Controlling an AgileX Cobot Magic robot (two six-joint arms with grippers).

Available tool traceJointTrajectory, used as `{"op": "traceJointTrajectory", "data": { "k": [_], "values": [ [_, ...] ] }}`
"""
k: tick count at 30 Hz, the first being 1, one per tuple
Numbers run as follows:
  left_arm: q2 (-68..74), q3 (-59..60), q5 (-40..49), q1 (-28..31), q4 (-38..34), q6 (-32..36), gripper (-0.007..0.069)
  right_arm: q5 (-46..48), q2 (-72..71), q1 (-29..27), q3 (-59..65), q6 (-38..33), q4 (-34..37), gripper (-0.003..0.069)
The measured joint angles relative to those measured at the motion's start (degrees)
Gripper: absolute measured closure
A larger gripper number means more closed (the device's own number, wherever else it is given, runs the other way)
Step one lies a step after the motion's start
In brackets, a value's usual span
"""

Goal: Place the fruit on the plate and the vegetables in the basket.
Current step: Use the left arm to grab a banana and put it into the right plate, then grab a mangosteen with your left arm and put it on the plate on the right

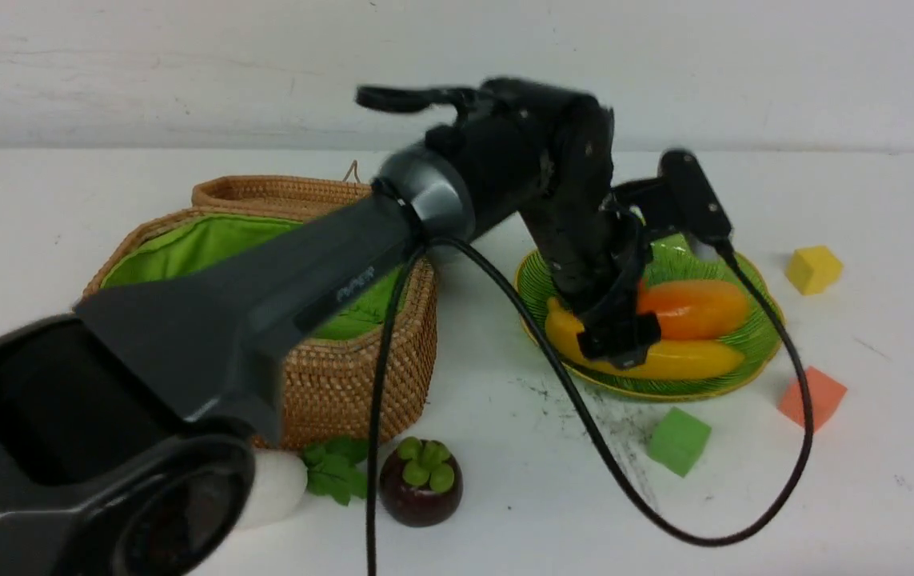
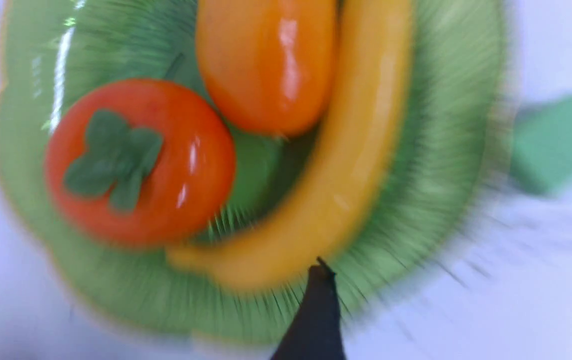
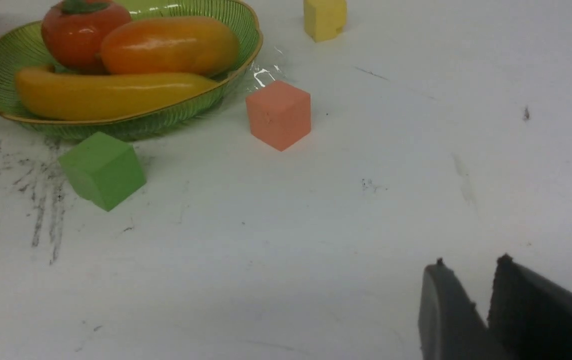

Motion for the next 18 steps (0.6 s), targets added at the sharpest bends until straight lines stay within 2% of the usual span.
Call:
{"op": "traceJointTrajectory", "data": {
  "k": [4, 5, 6, 9, 13, 15, 16, 17, 18],
  "values": [
    [-8.0, 0.2, 5.6, 1.2, -1.8, -8.6, 0.0034, 0.0, 0.0, 0.0, 0.0, 0.0, 0.0, 0.0489],
    [-12.3, 1.5, 6.1, 2.2, -2.2, -17.8, 0.0057, 0.0, 0.0, 0.0, 0.0, 0.0, 0.0, 0.0486],
    [-14.7, 2.9, 6.2, 2.9, -2.1, -23.3, 0.0067, 0.0, 0.0, 0.0, 0.0, 0.0, 0.0, 0.0484],
    [-20.0, 8.6, 6.6, 4.4, -0.4, -33.2, 0.0080, 0.0, 0.0, 0.0, 0.0, 0.0, 0.0, 0.0480],
    [-24.3, 21.6, 6.8, 4.9, 0.9, -41.7, 0.0083, 0.0, 0.0, 0.0, 0.0, 0.0, 0.0, 0.0475],
    [-24.8, 28.6, 6.8, 4.9, -0.9, -49.7, 0.0084, 0.0, 0.0, 0.0, 0.0, 0.0, 0.0, 0.0473],
    [-24.8, 29.2, 6.8, 4.9, -1.0, -49.7, 0.0084, 0.0, 0.0, 0.0, 0.0, 0.0, 0.0, 0.0472],
    [-24.3, 33.6, 6.1, 4.9, -1.6, -57.0, 0.0084, 0.0, 0.0, 0.0, 0.0, 0.0, 0.0, 0.0470],
    [-23.9, 35.9, 5.2, 4.9, -1.5, -60.2, 0.0084, 0.0, 0.0, 0.0, 0.0, 0.0, 0.0, 0.0468]
  ]
}}
